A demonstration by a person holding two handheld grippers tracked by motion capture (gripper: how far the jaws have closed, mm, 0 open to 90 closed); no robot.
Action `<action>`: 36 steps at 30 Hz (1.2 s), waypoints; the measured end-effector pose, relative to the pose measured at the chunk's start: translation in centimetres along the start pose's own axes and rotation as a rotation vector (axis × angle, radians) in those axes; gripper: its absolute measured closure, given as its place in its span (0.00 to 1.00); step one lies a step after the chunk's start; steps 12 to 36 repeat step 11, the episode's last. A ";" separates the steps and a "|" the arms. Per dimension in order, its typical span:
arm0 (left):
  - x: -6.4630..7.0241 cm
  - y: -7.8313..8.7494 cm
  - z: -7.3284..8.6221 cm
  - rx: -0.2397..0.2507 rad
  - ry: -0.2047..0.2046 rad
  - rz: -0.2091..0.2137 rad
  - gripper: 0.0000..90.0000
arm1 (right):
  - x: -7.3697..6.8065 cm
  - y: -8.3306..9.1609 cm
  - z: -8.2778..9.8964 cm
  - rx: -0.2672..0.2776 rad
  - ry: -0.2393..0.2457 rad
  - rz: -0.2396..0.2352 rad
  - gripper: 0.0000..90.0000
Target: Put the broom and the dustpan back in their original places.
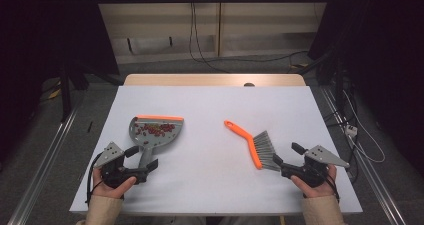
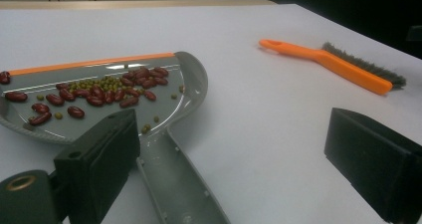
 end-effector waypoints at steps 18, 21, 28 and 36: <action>0.1 -0.1 0.2 0.010 0.000 0.019 0.08 | 0.2 0.8 0.9 -0.019 -0.003 -0.019 0.20; 0.1 -0.1 0.2 0.010 0.000 0.019 0.08 | 0.2 0.8 0.9 -0.019 -0.003 -0.019 0.20; 0.1 -0.1 0.2 0.010 0.000 0.019 0.08 | 0.2 0.8 0.9 -0.019 -0.003 -0.019 0.20; 0.1 -0.1 0.2 0.010 0.000 0.019 0.08 | 0.2 0.8 0.9 -0.019 -0.003 -0.019 0.20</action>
Point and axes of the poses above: each handheld gripper's, and its own axes: y roughly backward along the jaws, z roughly out of its underside, x roughly to its right, the point moved 10 cm from there along -y, roughly forward along the jaws, and after that the axes turned 6 degrees about -z, right-handed, at the moved point
